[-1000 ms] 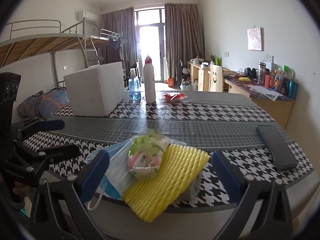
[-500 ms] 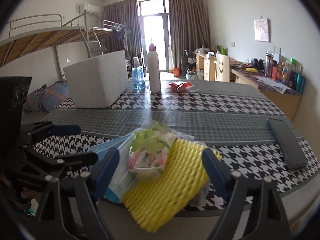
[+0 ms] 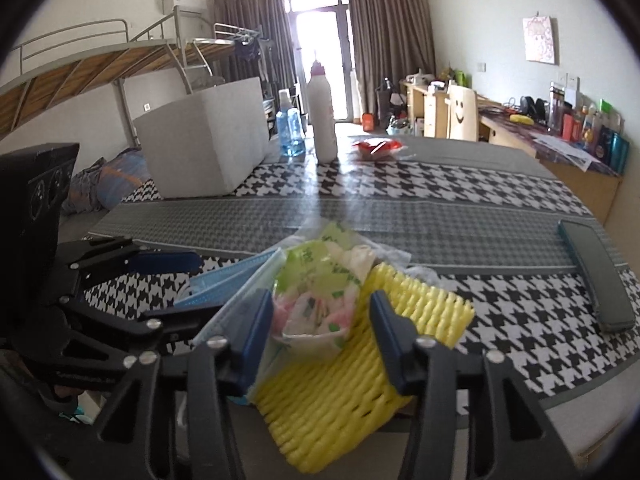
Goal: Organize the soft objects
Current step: 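Close the left gripper on the blue face mask while the right gripper grasps the green wipes pack, then lift the mask with the left gripper while the right gripper lifts the wipes pack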
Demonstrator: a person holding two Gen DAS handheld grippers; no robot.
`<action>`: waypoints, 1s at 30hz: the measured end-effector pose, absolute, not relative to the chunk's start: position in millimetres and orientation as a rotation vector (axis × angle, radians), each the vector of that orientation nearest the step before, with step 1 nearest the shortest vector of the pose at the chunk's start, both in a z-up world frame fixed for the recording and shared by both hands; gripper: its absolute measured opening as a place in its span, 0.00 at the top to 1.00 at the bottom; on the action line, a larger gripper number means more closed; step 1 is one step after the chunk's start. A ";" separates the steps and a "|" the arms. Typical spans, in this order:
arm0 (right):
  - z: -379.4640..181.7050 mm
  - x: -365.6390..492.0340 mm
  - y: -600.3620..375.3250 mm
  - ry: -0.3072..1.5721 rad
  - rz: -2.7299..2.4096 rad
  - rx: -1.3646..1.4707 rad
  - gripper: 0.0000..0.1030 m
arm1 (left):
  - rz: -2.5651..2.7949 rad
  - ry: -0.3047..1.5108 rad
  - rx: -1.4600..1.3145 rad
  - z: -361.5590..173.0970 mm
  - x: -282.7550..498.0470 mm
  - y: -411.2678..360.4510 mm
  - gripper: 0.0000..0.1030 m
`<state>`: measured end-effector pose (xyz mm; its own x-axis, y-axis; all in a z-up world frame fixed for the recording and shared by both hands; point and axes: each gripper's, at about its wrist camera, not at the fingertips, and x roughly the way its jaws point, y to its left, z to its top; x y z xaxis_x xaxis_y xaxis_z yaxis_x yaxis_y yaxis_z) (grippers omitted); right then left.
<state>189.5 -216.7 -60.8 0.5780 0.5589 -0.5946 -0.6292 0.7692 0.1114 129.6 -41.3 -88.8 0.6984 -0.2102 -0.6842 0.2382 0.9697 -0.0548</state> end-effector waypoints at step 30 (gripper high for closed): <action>-51.0 179.0 -224.9 0.637 0.700 -0.074 0.80 | -0.274 0.693 0.027 -70.6 107.0 -30.1 0.88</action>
<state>179.0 -224.9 -51.0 0.5850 0.5777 -0.5692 -0.6211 0.7704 0.1436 107.0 -30.1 -70.6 0.7348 -0.2405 -0.6342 0.2582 0.9638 -0.0664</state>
